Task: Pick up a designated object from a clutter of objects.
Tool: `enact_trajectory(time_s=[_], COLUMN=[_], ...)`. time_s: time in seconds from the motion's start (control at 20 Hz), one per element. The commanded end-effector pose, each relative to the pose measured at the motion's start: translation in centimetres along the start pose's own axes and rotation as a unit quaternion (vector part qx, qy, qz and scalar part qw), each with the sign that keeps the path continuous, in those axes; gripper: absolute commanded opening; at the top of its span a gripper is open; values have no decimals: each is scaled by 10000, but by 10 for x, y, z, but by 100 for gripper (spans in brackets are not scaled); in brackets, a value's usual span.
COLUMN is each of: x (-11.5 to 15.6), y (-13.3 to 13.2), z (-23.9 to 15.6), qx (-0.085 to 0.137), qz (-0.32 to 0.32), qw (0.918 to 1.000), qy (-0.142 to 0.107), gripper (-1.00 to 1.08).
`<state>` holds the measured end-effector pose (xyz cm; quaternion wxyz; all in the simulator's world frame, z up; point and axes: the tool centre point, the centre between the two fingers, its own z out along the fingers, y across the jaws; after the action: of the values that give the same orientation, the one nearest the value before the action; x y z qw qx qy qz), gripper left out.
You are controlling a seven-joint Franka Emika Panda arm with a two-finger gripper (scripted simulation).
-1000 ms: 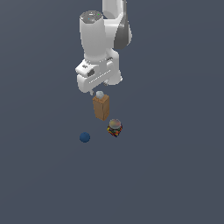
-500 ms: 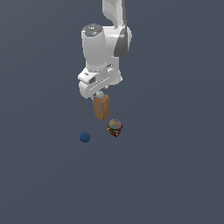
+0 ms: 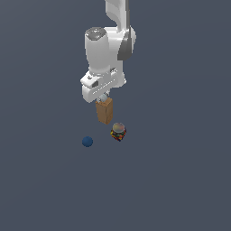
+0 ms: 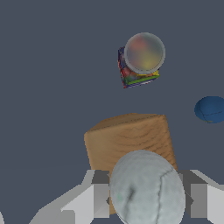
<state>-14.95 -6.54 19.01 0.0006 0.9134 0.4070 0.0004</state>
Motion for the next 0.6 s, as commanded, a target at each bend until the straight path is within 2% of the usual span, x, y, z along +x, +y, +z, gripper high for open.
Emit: enact_trajectory(time_s=[0.0,0.55], x=[0,4], y=[0,2], z=[1,-10], qx=[5,0], qz=[-3,0], qw=[10000,10000], qy=[-4,0], gripper=[-100,-100])
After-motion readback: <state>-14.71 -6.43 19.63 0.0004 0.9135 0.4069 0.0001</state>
